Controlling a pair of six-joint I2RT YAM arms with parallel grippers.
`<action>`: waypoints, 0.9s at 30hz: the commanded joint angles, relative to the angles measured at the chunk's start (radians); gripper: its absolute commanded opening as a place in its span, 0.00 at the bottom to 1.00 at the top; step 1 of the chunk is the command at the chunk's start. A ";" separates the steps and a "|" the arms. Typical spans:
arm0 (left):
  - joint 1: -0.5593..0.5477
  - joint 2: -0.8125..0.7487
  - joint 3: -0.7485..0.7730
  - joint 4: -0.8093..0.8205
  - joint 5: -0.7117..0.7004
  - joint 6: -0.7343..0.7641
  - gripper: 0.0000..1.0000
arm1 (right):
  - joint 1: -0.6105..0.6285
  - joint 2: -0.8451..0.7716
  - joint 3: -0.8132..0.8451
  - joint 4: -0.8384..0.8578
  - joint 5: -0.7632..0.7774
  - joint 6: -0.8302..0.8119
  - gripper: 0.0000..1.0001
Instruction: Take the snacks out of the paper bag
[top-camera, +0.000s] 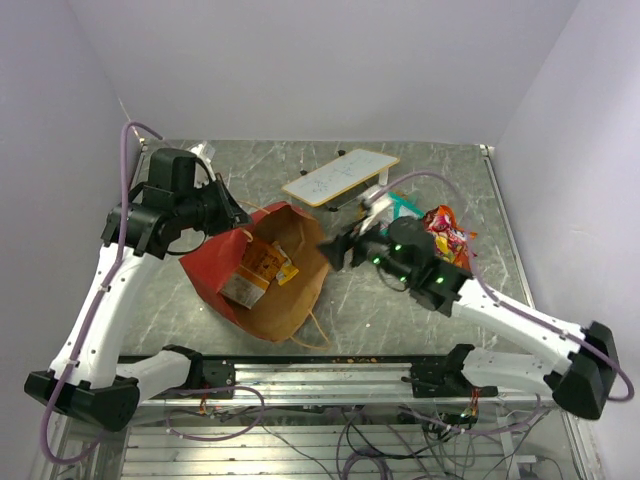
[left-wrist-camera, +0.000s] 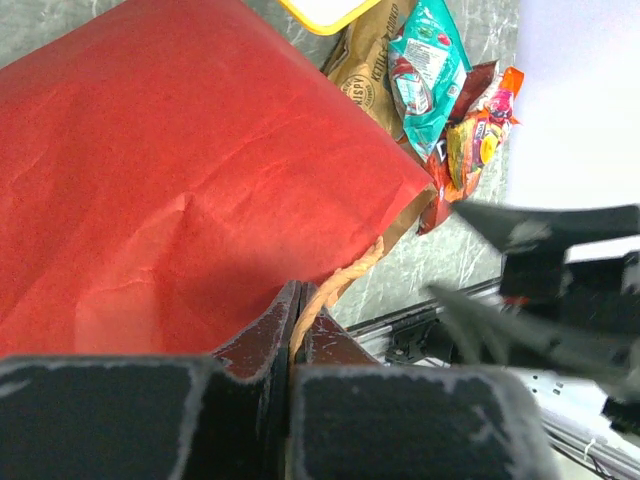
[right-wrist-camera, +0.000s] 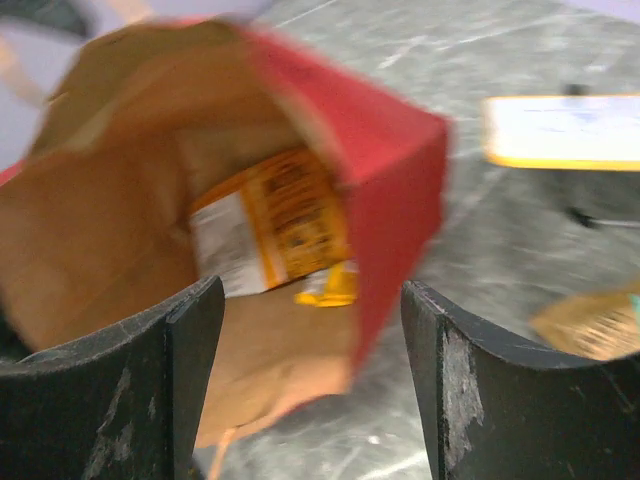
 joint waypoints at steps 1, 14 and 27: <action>0.007 -0.025 -0.021 0.018 0.027 -0.009 0.07 | 0.229 0.092 0.006 0.167 0.011 -0.096 0.71; 0.006 -0.011 0.008 -0.028 0.045 0.004 0.07 | 0.490 0.565 0.088 0.516 0.477 -0.291 0.75; 0.006 0.053 0.110 -0.124 0.040 0.118 0.07 | 0.439 0.989 0.300 0.755 0.574 -0.428 0.96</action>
